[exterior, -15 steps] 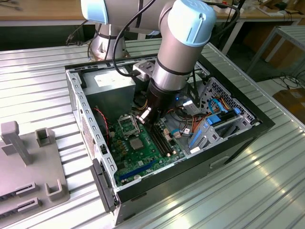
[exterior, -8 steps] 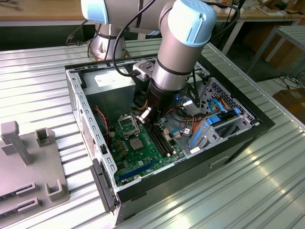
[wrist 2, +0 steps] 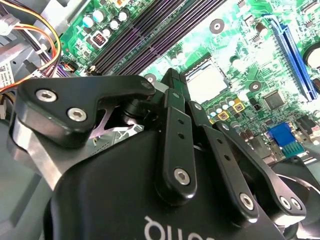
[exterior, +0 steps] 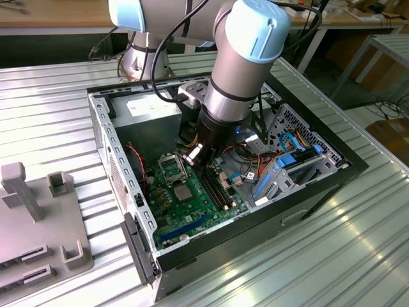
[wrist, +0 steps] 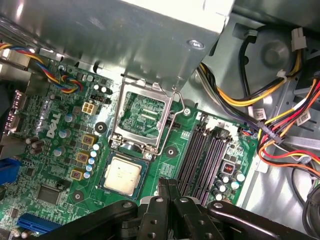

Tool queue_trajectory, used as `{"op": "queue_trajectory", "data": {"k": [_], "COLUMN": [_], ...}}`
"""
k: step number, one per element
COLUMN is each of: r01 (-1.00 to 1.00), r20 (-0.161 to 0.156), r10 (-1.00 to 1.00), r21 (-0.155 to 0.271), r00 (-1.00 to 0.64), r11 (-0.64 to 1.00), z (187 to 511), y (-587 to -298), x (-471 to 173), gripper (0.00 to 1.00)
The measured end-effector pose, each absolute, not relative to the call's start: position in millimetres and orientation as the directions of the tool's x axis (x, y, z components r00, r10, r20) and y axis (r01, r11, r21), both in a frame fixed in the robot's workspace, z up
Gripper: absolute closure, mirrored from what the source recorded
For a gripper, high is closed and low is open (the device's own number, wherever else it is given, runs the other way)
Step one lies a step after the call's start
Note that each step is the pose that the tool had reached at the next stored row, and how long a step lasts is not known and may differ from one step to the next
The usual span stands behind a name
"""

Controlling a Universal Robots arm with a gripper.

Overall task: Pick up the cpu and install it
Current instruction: 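Close the cpu cover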

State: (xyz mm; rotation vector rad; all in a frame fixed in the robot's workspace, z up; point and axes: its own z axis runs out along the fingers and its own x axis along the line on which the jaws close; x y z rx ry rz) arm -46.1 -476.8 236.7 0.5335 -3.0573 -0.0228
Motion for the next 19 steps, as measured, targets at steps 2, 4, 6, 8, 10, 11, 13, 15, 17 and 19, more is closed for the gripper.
{"op": "queue_trajectory", "data": {"k": [2, 4, 6, 8, 10, 11, 13, 15, 17, 19], "r01": [-0.338, -0.338, -0.338, -0.338, -0.338, -0.338, -0.339, -0.346, -0.377, -0.431], "r20": [0.035, 0.034, 0.034, 0.034, 0.034, 0.034, 0.034, 0.034, 0.033, 0.034], "r10": [-0.339, -0.339, -0.339, -0.339, -0.339, -0.339, -0.339, -0.347, -0.378, -0.432], "r21": [0.022, 0.022, 0.023, 0.024, 0.024, 0.025, 0.025, 0.025, 0.025, 0.025], "r00": [-0.940, -0.940, -0.940, -0.940, -0.940, -0.940, -0.940, -0.937, -0.925, -0.901], "r11": [0.941, 0.941, 0.941, 0.941, 0.941, 0.941, 0.941, 0.938, 0.926, 0.902], "z": [236.7, 236.7, 236.7, 236.7, 236.7, 236.7, 236.7, 236.7, 236.7, 236.7], "y": [-476.8, -476.8, -476.8, -476.8, -476.8, -476.8, -476.8, -476.9, -476.8, -476.8], "x": [-46.1, -46.1, -46.2, -46.1, -46.2, -46.1, -46.1, -45.3, -44.5, -44.5], "gripper": [0.89, 0.89, 0.89, 0.89, 0.89, 0.89, 0.89, 0.89, 0.89, 0.89]}}
